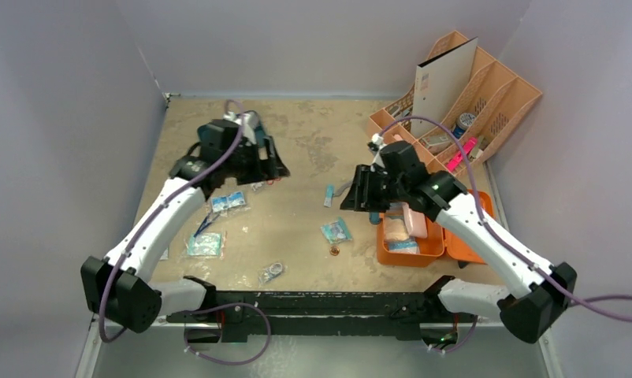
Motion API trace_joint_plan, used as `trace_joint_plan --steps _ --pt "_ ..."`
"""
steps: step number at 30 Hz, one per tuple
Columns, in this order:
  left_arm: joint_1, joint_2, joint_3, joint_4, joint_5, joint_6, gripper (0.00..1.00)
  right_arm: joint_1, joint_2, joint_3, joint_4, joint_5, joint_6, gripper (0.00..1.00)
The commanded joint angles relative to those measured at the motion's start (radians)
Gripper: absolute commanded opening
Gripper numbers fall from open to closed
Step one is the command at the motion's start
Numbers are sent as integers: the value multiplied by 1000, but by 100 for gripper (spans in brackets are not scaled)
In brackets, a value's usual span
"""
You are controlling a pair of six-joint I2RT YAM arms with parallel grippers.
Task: Organize the medicine kit
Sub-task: Pick up the medical item at the center of the board.
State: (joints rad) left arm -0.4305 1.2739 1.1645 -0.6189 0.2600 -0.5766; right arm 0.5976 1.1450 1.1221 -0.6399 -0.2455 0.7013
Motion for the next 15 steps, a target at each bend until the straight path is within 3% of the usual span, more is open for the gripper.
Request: trace_joint_plan --steps 1,8,15 --pt "171 -67 -6 -47 98 60 82 103 74 79 -98 179 -78 47" --pt "305 -50 -14 -88 166 102 84 196 254 146 -146 371 -150 44" --pt "317 -123 -83 -111 14 183 84 218 389 147 -111 429 -208 43"
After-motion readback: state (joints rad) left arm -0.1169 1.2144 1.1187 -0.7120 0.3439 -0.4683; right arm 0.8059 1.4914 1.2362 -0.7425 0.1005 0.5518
